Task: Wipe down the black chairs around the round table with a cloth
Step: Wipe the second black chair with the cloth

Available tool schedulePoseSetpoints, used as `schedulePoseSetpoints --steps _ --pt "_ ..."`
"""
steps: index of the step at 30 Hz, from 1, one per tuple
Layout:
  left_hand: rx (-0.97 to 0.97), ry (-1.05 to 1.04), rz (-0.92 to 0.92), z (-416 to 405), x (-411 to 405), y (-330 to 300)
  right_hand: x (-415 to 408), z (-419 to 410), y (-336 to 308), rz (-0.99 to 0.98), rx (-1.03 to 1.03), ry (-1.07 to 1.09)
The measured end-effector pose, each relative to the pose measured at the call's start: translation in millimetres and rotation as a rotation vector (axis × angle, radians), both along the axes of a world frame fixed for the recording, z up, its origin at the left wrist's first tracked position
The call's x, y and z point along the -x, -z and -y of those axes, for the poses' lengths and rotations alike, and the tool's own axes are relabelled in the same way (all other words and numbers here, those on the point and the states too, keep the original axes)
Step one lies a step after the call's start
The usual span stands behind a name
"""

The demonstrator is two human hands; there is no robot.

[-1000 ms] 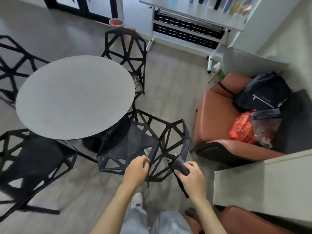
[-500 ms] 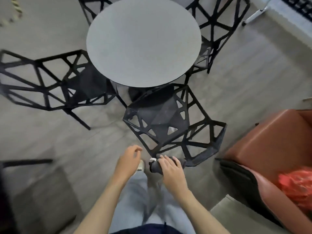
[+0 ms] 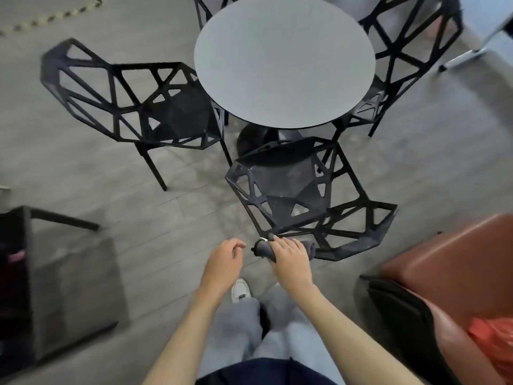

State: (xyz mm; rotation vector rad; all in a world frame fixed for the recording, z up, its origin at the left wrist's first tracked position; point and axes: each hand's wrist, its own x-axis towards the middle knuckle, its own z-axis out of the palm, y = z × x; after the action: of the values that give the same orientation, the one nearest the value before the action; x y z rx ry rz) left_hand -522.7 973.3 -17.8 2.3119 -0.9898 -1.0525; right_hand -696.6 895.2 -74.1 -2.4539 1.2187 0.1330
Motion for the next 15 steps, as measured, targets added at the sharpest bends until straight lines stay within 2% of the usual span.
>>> schedulePoseSetpoints --steps 2,5,10,12,15 --pt "0.019 -0.021 0.022 -4.2 1.7 4.2 -20.3 -7.1 9.2 -0.029 -0.011 -0.089" --pt "0.027 -0.057 0.025 -4.9 5.4 8.0 2.0 0.2 8.1 0.006 -0.006 -0.182" --pt "0.050 -0.091 -0.017 12.7 29.8 9.4 111.6 42.4 -29.5 0.046 -0.046 -0.182" --pt "0.058 -0.095 -0.028 23.8 43.4 10.9 162.3 61.4 -41.8 0.057 0.037 -0.218" --pt "0.059 -0.091 -0.018 39.1 64.6 9.2 222.0 90.8 -46.1 0.083 0.108 -0.091"
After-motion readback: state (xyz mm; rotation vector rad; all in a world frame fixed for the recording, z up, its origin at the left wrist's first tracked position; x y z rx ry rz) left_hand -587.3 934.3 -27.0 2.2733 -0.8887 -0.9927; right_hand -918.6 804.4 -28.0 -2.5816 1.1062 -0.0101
